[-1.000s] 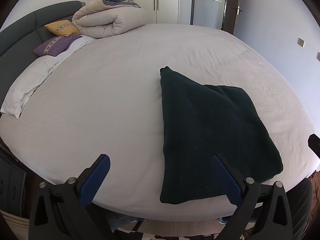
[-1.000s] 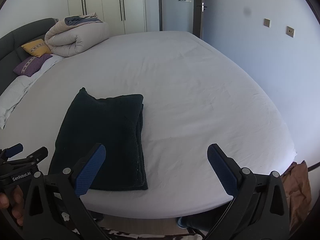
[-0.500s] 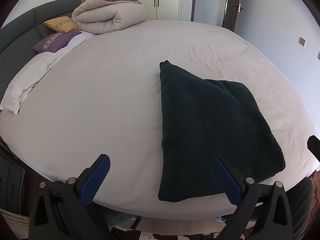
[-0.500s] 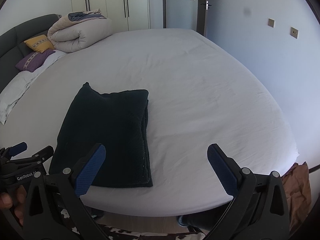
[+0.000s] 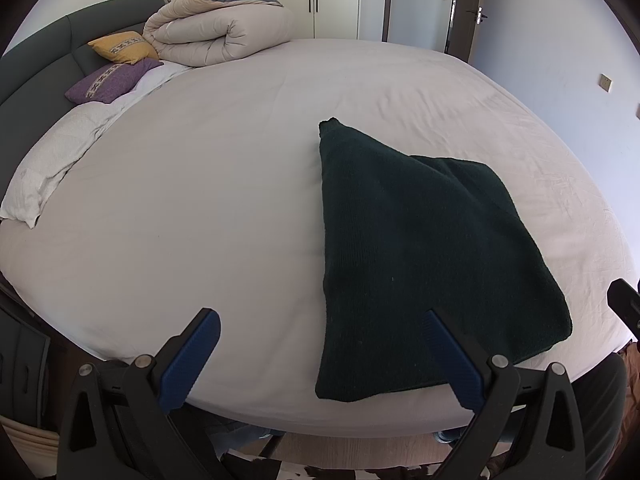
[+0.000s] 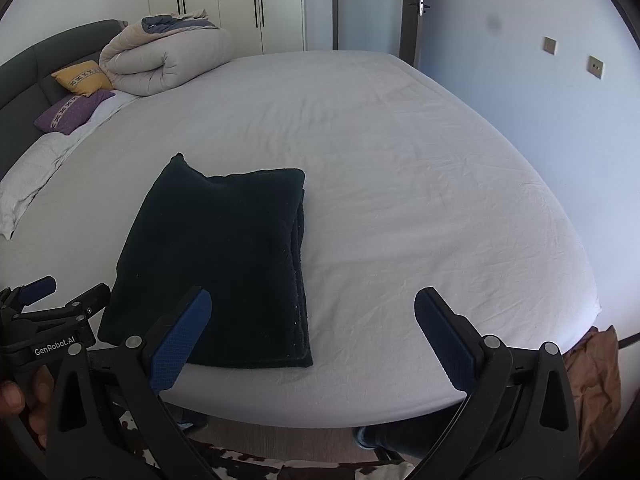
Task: Fold small clothes
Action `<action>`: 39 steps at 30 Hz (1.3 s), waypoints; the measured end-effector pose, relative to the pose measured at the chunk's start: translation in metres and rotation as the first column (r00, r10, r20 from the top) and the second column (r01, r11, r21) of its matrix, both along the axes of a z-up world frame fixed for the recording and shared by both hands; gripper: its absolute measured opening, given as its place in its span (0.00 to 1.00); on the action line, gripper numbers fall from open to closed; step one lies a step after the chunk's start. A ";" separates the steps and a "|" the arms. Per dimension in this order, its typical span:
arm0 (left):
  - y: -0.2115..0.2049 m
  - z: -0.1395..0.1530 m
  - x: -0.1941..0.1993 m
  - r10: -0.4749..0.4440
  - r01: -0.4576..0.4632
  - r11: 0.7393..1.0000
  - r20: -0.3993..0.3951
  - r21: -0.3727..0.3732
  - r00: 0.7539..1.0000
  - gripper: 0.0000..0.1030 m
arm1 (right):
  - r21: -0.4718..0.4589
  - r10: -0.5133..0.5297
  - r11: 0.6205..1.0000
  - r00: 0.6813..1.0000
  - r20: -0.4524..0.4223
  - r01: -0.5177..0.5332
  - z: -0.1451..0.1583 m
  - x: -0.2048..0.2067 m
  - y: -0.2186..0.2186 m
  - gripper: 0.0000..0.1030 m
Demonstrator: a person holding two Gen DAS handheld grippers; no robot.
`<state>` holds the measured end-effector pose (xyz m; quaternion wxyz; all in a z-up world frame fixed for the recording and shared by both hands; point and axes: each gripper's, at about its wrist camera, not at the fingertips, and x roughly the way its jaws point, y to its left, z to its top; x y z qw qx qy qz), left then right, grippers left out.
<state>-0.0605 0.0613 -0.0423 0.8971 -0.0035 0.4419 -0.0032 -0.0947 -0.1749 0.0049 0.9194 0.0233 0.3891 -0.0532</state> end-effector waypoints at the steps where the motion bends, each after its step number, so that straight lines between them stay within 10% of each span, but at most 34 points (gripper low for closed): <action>1: 0.000 0.000 0.000 0.000 0.000 1.000 0.000 0.000 1.000 1.00 | 0.000 0.001 1.000 1.000 -0.001 -0.001 -0.001 0.001 0.001 1.00; 39: 0.000 -0.005 -0.001 -0.007 0.007 1.000 -0.012 0.001 1.000 1.00 | 0.006 0.010 1.000 1.000 -0.015 -0.010 -0.009 0.010 0.014 1.00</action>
